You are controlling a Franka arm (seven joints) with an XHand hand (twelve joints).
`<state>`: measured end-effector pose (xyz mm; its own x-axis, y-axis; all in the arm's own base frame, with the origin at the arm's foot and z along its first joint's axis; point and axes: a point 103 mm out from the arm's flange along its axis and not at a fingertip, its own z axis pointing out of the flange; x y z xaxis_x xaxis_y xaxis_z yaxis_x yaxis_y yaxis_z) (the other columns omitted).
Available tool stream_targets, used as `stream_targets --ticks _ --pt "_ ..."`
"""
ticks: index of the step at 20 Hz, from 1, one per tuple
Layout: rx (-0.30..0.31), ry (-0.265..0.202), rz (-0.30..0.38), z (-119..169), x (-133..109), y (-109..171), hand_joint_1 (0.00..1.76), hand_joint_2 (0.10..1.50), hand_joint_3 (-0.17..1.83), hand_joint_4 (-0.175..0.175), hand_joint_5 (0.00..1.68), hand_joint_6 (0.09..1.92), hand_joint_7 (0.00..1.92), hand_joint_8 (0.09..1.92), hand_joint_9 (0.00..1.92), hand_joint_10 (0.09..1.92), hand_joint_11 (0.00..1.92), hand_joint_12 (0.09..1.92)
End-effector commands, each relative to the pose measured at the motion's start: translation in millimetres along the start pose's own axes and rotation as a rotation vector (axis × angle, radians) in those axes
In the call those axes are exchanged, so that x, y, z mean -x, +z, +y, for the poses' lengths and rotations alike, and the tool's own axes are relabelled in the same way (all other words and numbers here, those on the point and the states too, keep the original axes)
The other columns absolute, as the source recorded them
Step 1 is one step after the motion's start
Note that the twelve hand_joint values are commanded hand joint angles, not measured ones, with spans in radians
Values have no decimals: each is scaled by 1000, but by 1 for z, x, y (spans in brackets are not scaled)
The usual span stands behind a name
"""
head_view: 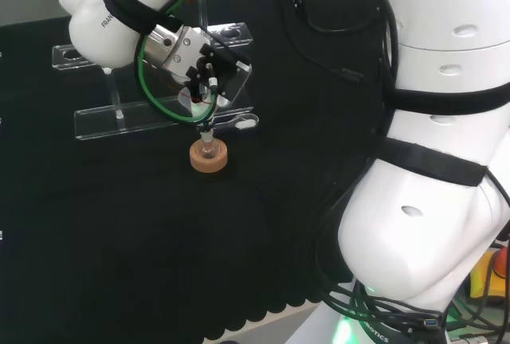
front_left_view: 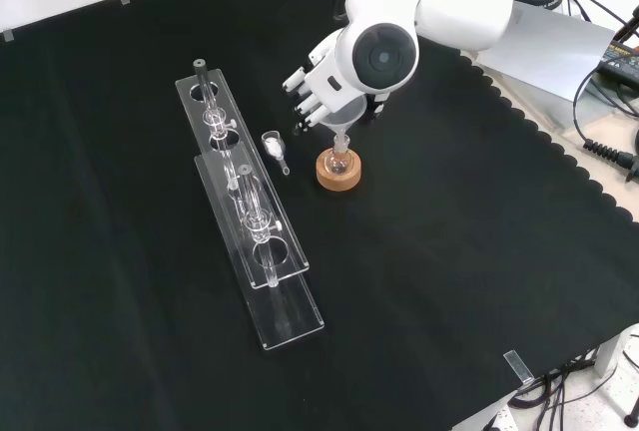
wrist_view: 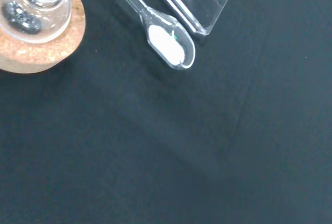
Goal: Place the funnel on the round-bottom flask.
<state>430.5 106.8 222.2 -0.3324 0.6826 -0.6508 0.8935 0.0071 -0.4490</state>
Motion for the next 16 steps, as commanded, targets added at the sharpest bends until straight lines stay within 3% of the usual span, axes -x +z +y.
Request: stream_targets --ticks 1,7,16 --pt "-5 -6 16 -2 -1 3 630 697 456 -52 284 222 403 816 796 652 543 1285" --pt "-15 -6 16 -7 0 1 614 674 428 -53 178 87 200 753 664 644 494 1303" --pt "58 19 78 -34 26 -8 579 654 397 -54 148 87 142 732 614 647 468 1316"
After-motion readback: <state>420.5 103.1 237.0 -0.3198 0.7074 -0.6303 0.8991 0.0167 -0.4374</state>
